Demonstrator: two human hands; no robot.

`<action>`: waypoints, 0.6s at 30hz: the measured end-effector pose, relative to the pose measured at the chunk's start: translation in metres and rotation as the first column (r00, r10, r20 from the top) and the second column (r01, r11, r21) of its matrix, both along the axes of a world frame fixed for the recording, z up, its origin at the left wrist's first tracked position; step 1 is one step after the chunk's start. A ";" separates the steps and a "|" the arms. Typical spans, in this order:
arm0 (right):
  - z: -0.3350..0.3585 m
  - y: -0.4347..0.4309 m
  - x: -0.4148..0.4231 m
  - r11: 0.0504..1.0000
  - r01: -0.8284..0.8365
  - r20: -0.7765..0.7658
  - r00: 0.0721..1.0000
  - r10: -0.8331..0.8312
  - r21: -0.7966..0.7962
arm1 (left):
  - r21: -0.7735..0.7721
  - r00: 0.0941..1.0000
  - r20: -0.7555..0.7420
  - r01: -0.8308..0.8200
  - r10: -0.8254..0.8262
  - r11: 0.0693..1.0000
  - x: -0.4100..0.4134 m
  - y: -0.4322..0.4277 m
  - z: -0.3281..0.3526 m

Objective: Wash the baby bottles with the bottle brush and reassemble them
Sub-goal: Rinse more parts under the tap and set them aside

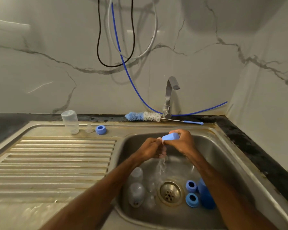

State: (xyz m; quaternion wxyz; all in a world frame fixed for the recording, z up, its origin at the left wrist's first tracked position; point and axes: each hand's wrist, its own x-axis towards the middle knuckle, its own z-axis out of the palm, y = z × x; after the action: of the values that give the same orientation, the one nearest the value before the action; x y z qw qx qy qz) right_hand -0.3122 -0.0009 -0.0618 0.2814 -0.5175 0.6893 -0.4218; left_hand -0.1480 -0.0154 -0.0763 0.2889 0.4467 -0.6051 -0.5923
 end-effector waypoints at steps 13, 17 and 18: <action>-0.004 -0.041 0.084 0.956 -0.245 -0.270 0.943 0.196 -0.162 | -0.681 0.635 0.477 -0.170 0.608 0.712 0.125 -0.016 0.011; 0.006 -0.071 0.144 0.935 -0.329 -0.271 0.919 0.285 -0.133 | -0.703 0.463 0.571 -0.151 0.678 0.695 0.151 -0.019 0.012; 0.005 -0.077 0.156 0.933 -0.342 -0.296 0.908 0.297 -0.115 | -0.691 0.440 0.599 -0.140 0.670 0.709 0.155 -0.017 0.012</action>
State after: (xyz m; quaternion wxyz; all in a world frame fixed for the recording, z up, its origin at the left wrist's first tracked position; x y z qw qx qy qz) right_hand -0.1560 -0.0780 -0.0567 0.2052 -0.6983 0.5901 -0.3494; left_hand 0.0072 -0.0327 -0.0647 0.2269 0.7032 -0.6735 -0.0200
